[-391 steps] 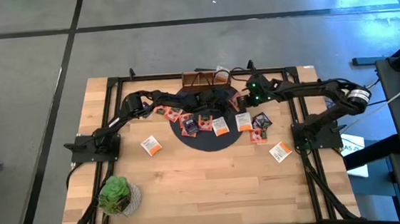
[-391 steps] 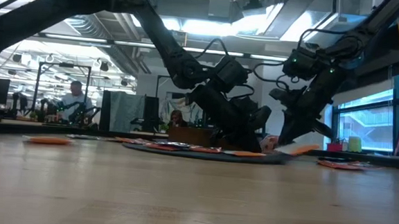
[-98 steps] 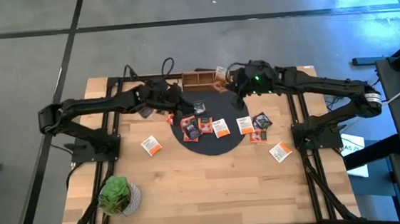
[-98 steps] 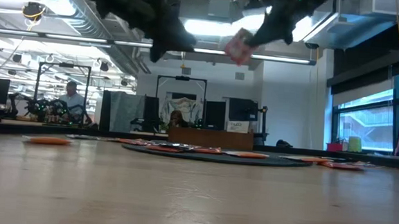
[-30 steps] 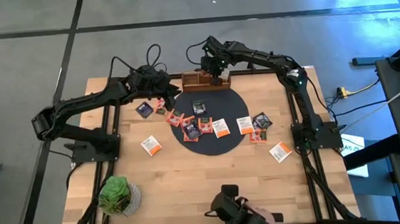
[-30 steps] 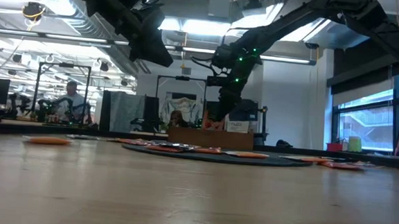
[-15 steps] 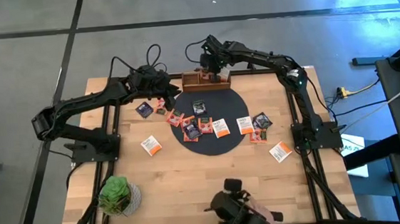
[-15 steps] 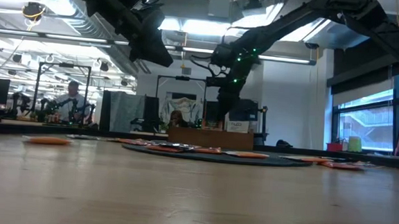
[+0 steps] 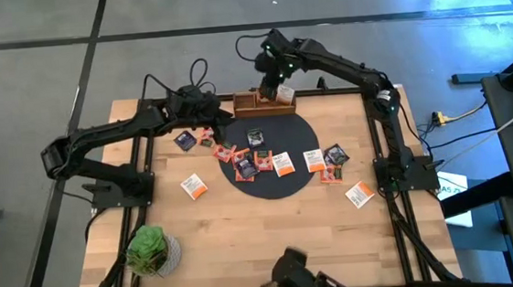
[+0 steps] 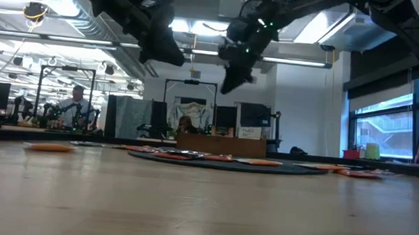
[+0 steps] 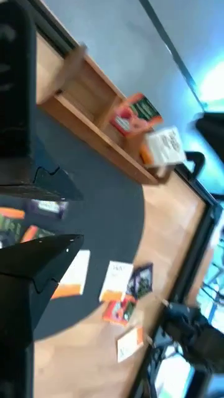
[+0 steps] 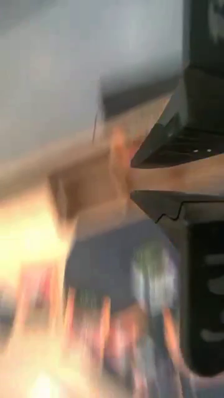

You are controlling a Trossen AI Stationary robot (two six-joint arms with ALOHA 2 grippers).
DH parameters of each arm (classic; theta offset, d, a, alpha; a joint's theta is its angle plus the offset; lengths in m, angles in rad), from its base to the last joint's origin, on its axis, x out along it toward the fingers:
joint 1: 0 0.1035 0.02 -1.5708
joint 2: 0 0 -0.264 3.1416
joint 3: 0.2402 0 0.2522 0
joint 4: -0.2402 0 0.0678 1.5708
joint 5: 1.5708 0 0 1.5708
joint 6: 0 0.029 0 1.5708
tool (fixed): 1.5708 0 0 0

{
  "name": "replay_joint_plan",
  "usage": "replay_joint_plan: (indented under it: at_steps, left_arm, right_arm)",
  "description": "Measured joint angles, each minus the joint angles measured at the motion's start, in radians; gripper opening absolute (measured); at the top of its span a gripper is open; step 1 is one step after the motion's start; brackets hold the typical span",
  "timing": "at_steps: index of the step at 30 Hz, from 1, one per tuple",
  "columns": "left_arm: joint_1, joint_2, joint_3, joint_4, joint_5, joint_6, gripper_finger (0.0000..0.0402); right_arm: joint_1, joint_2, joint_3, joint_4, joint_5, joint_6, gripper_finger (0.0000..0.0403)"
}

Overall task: Pick & Place Tea
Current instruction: Put the purple tea bag into the left section of the wooden organizer

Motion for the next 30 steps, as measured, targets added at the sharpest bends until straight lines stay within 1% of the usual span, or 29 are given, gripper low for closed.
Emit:
replay_joint_plan:
  at_steps: [2,4,6,7,10,13,15,17,22,25,27,30]
  left_arm:
    - [-0.024,0.000,0.000,0.022,0.001,0.000,0.0094]
    - [-0.051,0.000,0.000,0.031,0.001,0.001,0.0095]
    - [-0.082,0.001,0.000,0.027,0.001,0.001,0.0095]
    - [-0.099,0.005,0.000,0.026,0.001,0.001,0.0095]
    - [-0.154,0.012,-0.002,0.017,0.000,-0.031,0.0092]
    - [-0.226,0.032,-0.002,0.019,-0.005,-0.068,0.0091]
    - [-0.275,0.051,-0.002,0.012,-0.037,-0.089,0.0092]
    - [-0.322,0.077,-0.001,-0.012,-0.094,-0.120,0.0094]
    - [-0.431,0.135,-0.001,-0.150,-0.215,-0.252,0.0095]
    - [-0.487,0.169,-0.001,-0.156,-0.309,-0.319,0.0092]
    - [-0.511,0.189,-0.001,-0.146,-0.365,-0.376,0.0091]
    - [-0.525,0.212,-0.001,-0.152,-0.390,-0.466,0.0092]
  right_arm:
    - [0.013,-0.009,-0.018,-0.028,-0.196,0.037,0.0071]
    - [0.030,-0.010,-0.026,-0.076,-0.346,0.037,0.0071]
    - [0.055,-0.008,-0.026,-0.129,-0.437,0.036,0.0071]
    - [0.073,-0.004,-0.026,-0.138,-0.455,0.034,0.0071]
    - [0.136,0.005,-0.028,-0.159,-0.449,0.012,0.0071]
    - [0.209,0.006,-0.027,-0.156,-0.387,0.010,0.0071]
    - [0.253,0.007,-0.038,-0.156,-0.346,0.010,0.0071]
    - [0.285,0.005,-0.079,-0.121,-0.337,0.008,0.0072]
    - [0.306,-0.017,-0.261,-0.080,-0.353,0.015,0.0072]
    - [0.303,-0.045,-0.401,0.022,-0.405,0.055,0.0072]
    - [0.303,-0.084,-0.484,0.098,-0.415,0.107,0.0072]
    - [0.305,-0.164,-0.590,0.207,-0.413,0.177,0.0072]
